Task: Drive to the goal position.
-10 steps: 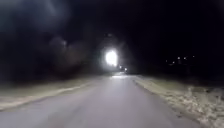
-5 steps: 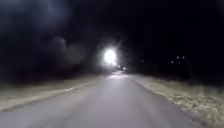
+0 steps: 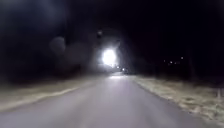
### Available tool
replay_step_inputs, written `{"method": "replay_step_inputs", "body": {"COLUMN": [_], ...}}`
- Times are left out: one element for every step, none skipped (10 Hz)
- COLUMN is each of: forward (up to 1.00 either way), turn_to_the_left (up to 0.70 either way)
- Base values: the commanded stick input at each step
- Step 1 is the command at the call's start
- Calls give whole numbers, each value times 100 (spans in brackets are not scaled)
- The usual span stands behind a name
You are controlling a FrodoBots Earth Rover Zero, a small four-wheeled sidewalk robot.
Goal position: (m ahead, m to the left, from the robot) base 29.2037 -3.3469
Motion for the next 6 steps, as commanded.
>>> {"method": "replay_step_inputs", "body": {"forward": [100,100,100,100,100,100], "turn_to_the_left": [0,0,0,0,0,0]}}
